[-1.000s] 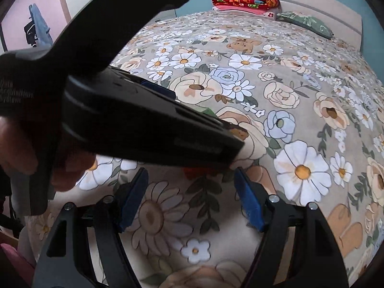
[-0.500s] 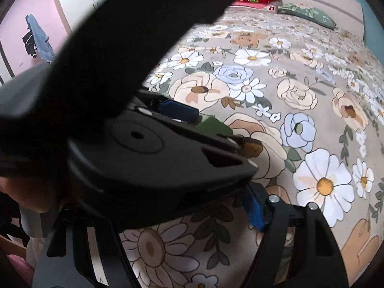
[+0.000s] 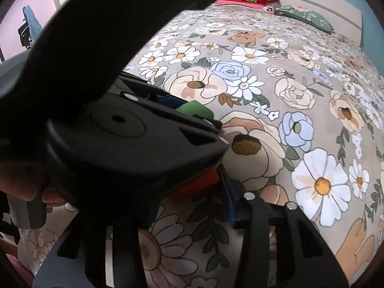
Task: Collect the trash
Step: 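Grasp the small green block with the left tool while the right tool grasps the red block, then carry the green and red blocks down over the paper bowl with both tools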
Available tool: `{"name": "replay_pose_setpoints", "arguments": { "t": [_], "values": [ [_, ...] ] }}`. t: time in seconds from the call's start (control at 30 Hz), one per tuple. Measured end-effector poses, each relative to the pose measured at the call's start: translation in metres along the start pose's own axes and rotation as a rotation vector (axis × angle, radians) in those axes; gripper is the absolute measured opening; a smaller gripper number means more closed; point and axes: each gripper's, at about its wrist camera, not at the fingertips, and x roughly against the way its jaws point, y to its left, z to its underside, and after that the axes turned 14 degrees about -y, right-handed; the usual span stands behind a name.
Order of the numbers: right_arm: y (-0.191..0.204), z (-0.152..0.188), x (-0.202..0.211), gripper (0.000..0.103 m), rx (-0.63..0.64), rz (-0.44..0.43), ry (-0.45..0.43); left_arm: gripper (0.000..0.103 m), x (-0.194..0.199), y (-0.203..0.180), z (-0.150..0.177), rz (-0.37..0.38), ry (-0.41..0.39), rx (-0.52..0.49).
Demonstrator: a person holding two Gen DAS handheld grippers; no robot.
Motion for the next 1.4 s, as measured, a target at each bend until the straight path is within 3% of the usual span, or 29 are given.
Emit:
{"name": "replay_pose_setpoints", "arguments": {
  "t": [0.27, 0.53, 0.9, 1.2, 1.4],
  "values": [
    [0.003, 0.0, 0.04, 0.045, -0.039, 0.06, -0.016, 0.032, 0.043, 0.015, 0.004, -0.028, -0.026, 0.014],
    [0.016, -0.005, 0.118, 0.045, -0.036, 0.168, -0.035, 0.032, 0.13, 0.019, 0.022, -0.052, -0.094, -0.016],
    [0.088, -0.034, 0.252, 0.045, 0.002, 0.3, -0.123, 0.032, 0.282, 0.014, 0.056, -0.088, -0.227, -0.086],
    [0.153, -0.047, 0.338, 0.045, 0.052, 0.353, -0.191, 0.032, 0.393, 0.005, 0.092, -0.141, -0.343, -0.146],
    [0.189, -0.045, 0.391, 0.045, 0.054, 0.361, -0.248, 0.032, 0.446, 0.002, 0.117, -0.158, -0.394, -0.151]
  ]
}}
